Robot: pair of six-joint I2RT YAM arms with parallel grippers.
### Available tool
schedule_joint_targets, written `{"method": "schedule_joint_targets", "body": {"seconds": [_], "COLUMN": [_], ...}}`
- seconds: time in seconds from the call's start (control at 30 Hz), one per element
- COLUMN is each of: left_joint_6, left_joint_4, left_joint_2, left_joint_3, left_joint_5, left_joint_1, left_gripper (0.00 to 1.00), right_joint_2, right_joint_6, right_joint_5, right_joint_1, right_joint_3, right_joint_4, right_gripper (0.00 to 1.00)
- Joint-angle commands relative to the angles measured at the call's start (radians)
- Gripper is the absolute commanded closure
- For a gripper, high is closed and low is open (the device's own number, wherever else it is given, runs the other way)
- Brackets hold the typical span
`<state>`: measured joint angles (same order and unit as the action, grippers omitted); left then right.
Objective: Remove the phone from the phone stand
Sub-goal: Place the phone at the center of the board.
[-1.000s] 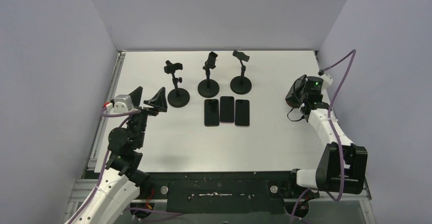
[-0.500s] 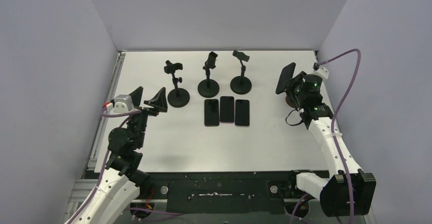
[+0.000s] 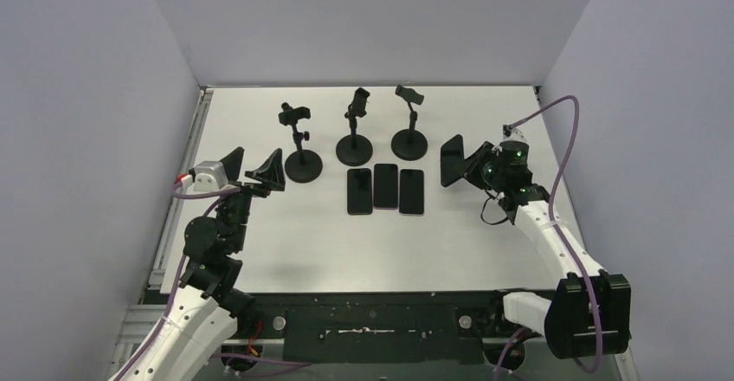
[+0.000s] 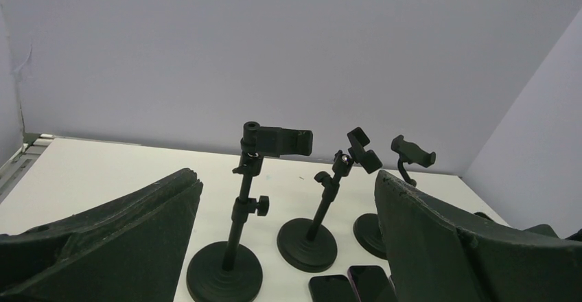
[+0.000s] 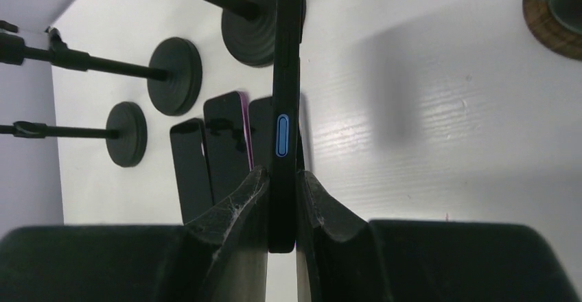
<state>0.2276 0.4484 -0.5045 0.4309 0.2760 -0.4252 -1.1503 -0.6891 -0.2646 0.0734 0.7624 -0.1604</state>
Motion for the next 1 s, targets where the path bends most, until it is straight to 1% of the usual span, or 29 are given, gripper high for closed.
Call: {"method": "schedule_joint_targets", "body": {"seconds": [0.0, 0.1, 0.17, 0.37, 0.67, 0.97], "left_joint_6": [0.005, 0.008, 0.009, 0.022, 0.024, 0.027], "left_joint_4": [0.035, 0.038, 0.037, 0.043, 0.041, 0.043], "left_joint_2": [-0.006, -0.010, -0.010, -0.018, -0.020, -0.027], "left_joint_3": [0.005, 0.005, 0.002, 0.000, 0.000, 0.002], "left_joint_5": [-0.021, -0.029, -0.026, -0.038, -0.037, -0.040], "left_joint_1": [-0.010, -0.013, -0.015, -0.023, -0.026, -0.027], "left_gripper": [0.04, 0.04, 0.04, 0.04, 0.04, 0.04], "right_joint_2": [-0.024, -0.065, -0.087, -0.125, -0.184, -0.161], "right_joint_6": [0.007, 0.013, 0.014, 0.007, 0.037, 0.045], "right_joint_5": [-0.074, -0.134, -0.140, -0.147, -0.144, -0.170], "right_joint_1": [-0.003, -0.012, -0.014, -0.023, -0.047, -0.050], "right_joint_3": [-0.040, -0.100, -0.136, -0.196, -0.232, -0.271], "right_joint_4": [0.131, 0.216, 0.261, 0.324, 0.299, 0.242], "right_gripper": [1.00, 1.00, 1.00, 1.00, 1.00, 1.00]}}
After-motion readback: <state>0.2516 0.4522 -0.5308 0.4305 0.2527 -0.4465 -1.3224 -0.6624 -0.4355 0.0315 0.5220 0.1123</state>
